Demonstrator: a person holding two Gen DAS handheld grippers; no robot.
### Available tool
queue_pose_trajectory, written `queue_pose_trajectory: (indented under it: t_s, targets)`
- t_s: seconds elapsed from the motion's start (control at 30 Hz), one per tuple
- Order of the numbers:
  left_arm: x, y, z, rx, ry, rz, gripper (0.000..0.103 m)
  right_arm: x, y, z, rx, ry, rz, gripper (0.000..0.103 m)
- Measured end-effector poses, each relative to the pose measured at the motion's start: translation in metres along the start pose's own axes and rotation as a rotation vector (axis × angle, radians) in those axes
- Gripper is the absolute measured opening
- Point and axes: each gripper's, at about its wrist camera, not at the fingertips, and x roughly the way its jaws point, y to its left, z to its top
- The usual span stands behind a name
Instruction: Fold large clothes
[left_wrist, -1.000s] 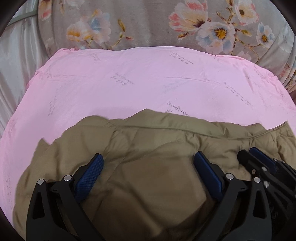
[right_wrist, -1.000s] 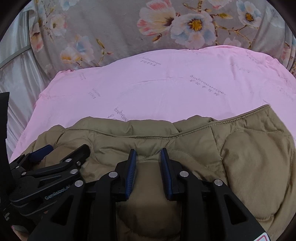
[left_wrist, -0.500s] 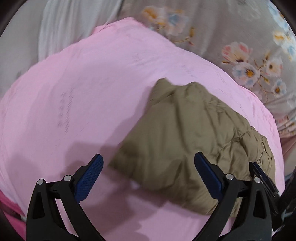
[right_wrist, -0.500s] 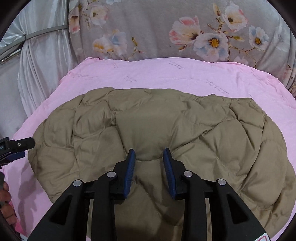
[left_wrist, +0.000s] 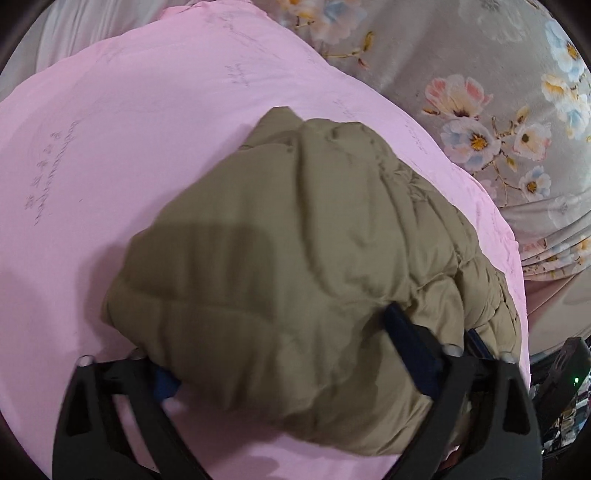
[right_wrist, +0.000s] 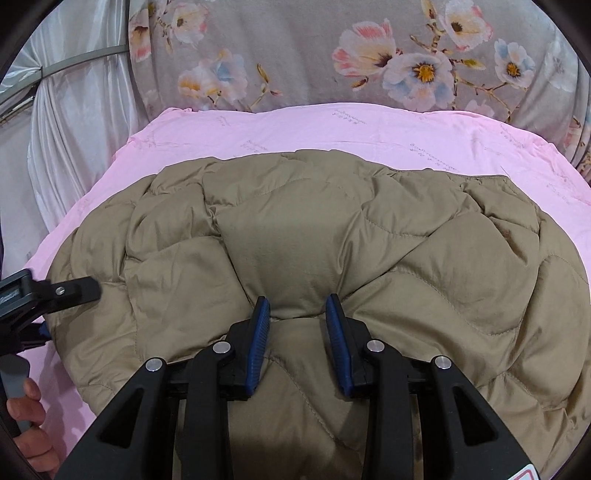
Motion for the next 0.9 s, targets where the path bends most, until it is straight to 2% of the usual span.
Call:
queue_pose_trajectory:
  t_s: [0.03,0.07,0.1,0.13,0.17,0.2,0.23,0.33,0.43,0.53,0.6,0.67,0.8,0.9]
  targets:
    - [-0.002,-0.004,0.002,0.008,-0.011,0.012,0.059,-0.002,-0.001,0.001,0.006,0.002,0.003,0.032]
    - [-0.005,-0.007,0.006,0.014,-0.018,0.012,0.051,-0.008,-0.002,0.002,0.017,0.012,0.000,0.030]
    - [-0.014,-0.008,0.009,0.021,-0.035,0.005,0.035,-0.015,-0.003,0.002,0.036,0.018,0.003,0.028]
    - [-0.022,-0.007,0.013,0.026,-0.047,-0.015,0.027,-0.026,-0.005,0.001,0.063,0.022,0.022,0.021]
    - [-0.031,-0.005,0.017,0.029,-0.054,-0.045,0.025,-0.035,-0.004,0.000,0.073,0.029,0.041,0.011]
    - [-0.038,-0.004,0.020,0.033,-0.059,-0.068,0.022,-0.047,-0.003,-0.003,0.066,0.040,0.054,0.006]
    - [-0.046,-0.003,0.022,0.042,-0.067,-0.088,0.020,-0.054,-0.001,-0.006,0.054,0.047,0.058,0.000]
    - [-0.070,-0.011,0.022,0.094,-0.106,-0.101,0.018,-0.060,0.011,-0.017,0.003,0.109,0.083,0.000]
    - [-0.099,-0.030,0.019,0.159,-0.157,-0.114,0.017,-0.044,0.021,-0.023,0.000,0.158,0.120,0.001]
    - [-0.133,-0.058,0.015,0.259,-0.215,-0.140,0.016,-0.027,0.028,-0.023,0.046,0.178,0.204,0.002]
    - [-0.152,-0.081,0.012,0.327,-0.254,-0.159,0.016,-0.019,0.032,-0.021,0.084,0.183,0.309,0.002]
    - [-0.167,-0.112,0.008,0.406,-0.278,-0.195,0.016,-0.021,0.028,-0.017,0.128,0.194,0.379,0.001]
    - [-0.169,-0.175,-0.003,0.537,-0.277,-0.263,0.016,-0.068,-0.003,-0.008,0.153,0.122,0.342,0.001]
    - [-0.151,-0.223,-0.020,0.631,-0.237,-0.301,0.016,-0.109,-0.047,-0.009,0.179,0.055,0.212,0.001]
